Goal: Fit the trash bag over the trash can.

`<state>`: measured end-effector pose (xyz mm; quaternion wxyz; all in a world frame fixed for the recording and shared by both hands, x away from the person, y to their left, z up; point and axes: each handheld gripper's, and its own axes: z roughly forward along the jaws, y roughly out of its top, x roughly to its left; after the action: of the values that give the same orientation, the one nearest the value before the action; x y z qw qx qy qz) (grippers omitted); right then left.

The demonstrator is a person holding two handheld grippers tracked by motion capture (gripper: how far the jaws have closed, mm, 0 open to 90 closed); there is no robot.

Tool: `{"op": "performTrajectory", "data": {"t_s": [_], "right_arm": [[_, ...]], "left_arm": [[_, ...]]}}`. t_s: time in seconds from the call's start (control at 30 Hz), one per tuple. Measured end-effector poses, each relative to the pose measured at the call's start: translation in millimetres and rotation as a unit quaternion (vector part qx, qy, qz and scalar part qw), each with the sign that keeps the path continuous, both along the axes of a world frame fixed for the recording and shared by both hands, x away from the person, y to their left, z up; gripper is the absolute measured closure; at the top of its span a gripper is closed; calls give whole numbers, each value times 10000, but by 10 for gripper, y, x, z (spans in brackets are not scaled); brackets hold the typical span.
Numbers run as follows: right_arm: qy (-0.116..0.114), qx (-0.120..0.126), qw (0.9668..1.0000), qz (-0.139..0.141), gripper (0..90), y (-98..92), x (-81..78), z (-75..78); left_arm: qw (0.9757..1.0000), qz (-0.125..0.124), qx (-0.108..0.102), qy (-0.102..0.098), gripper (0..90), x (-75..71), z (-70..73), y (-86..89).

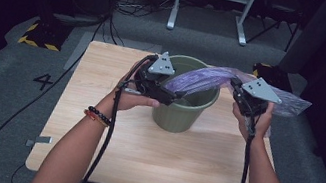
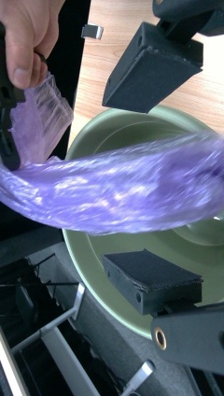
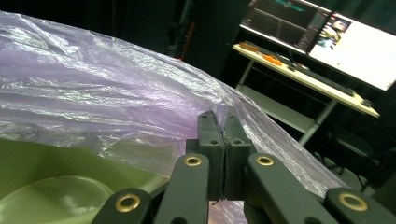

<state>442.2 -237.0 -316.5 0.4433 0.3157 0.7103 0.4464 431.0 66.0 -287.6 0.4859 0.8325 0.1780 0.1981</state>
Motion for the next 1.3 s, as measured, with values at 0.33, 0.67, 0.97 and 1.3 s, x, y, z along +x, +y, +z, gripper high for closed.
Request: {"op": "performTrajectory", "data": {"t_s": [0.33,0.67,0.97,1.3], "right_arm": [[-19,-87,10000,21,894,-1,12,17],[-248,-684,9961,496,895,330,-117,10],[-268,-833,9907,1046,864,553,-236,-17],[-137,-681,9867,1466,748,582,-350,-39]], "left_arm": [[9997,149,192,37,224,102,-29,-104],[9994,24,342,-25,229,129,-74,-311],[9976,310,622,-22,518,156,-167,-429],[9970,309,682,-192,899,121,-254,-350]]}}
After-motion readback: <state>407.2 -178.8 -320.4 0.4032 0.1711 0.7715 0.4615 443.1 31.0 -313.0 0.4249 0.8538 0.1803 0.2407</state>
